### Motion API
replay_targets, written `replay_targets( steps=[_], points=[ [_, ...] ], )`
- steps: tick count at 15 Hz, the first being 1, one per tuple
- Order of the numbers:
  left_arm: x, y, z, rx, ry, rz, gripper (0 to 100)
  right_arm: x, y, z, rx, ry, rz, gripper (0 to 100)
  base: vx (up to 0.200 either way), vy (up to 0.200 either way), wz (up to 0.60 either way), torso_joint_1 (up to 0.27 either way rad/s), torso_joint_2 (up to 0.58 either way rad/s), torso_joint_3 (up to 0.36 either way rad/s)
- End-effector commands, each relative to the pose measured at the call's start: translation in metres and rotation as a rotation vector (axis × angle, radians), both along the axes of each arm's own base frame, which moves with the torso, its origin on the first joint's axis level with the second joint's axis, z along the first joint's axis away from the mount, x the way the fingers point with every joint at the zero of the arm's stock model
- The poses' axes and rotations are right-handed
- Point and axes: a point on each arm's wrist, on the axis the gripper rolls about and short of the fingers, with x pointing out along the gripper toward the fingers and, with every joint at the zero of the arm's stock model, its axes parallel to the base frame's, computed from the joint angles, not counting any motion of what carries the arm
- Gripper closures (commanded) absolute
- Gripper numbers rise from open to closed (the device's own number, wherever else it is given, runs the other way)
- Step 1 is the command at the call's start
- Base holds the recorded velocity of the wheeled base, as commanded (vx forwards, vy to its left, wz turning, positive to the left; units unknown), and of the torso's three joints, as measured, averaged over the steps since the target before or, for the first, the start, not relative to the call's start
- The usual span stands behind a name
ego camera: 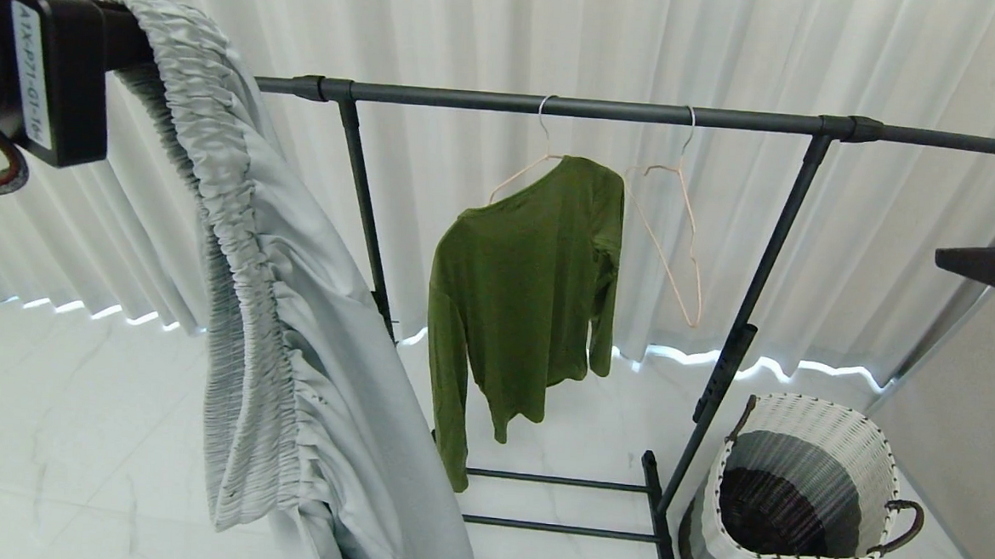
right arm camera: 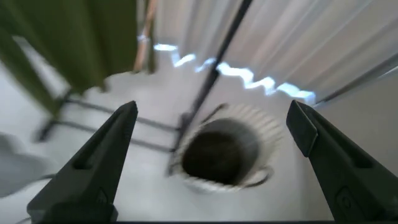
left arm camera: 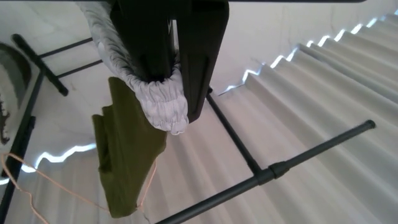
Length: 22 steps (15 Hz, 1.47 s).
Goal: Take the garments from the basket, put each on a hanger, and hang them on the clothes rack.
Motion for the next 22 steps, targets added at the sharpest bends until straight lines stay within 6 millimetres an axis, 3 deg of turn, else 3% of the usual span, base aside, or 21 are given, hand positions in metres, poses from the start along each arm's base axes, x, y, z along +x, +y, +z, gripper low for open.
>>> replay_targets(
  steps=[1,6,22],
  points=[
    [-0.003,0.004,-0.001,-0.002,-0.008,0.008,100,0.007,0.011,0.007,0.042,0.019,0.03,0,0.0,0.0,0.0,0.0,0.0,0.0],
    [-0.002,0.003,-0.002,-0.009,-0.022,0.007,100,0.009,0.013,0.003,0.028,0.038,0.026,0,0.0,0.0,0.0,0.0,0.0,0.0],
    [-0.002,0.003,-0.006,-0.003,-0.013,0.006,100,0.006,0.015,-0.006,-0.023,0.101,0.006,0,0.188,0.0,0.0,0.001,0.0,0.004]
  ],
)
